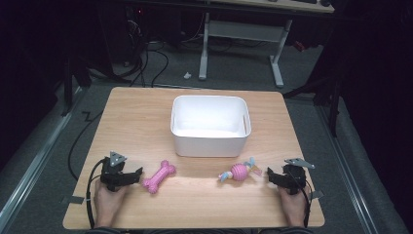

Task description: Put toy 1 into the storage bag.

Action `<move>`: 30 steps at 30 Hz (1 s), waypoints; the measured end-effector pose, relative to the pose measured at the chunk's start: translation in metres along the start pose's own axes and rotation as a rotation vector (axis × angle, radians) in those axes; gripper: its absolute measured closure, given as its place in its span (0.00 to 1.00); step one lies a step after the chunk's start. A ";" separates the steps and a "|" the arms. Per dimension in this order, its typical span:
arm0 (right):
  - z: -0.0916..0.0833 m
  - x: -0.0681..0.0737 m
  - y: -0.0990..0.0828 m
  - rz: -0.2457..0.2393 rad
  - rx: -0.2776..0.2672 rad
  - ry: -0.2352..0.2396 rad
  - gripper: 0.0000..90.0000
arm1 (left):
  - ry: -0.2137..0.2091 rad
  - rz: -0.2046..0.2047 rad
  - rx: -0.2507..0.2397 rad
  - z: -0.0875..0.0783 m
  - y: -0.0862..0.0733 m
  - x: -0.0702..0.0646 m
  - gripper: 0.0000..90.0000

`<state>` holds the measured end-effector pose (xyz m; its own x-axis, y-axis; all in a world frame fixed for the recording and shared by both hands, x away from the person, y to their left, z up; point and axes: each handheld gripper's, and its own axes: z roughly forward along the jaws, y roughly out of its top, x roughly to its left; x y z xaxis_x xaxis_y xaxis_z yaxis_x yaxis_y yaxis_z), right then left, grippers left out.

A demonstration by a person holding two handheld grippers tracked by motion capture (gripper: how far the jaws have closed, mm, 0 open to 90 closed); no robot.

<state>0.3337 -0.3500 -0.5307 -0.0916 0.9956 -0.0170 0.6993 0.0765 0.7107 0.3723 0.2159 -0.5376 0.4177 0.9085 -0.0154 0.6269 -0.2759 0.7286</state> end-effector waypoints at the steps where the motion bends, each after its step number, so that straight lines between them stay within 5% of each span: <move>1: 0.000 0.000 0.000 0.000 0.000 0.001 0.21 | 0.000 0.001 0.000 0.000 0.000 0.000 0.17; 30: -0.001 0.001 0.000 0.000 -0.002 0.005 0.22 | -0.031 -0.009 0.005 -0.003 0.001 0.007 0.22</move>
<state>0.3331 -0.3494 -0.5304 -0.0954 0.9953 -0.0139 0.6981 0.0768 0.7118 0.3737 0.2231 -0.5349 0.4317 0.9010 -0.0432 0.6338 -0.2689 0.7253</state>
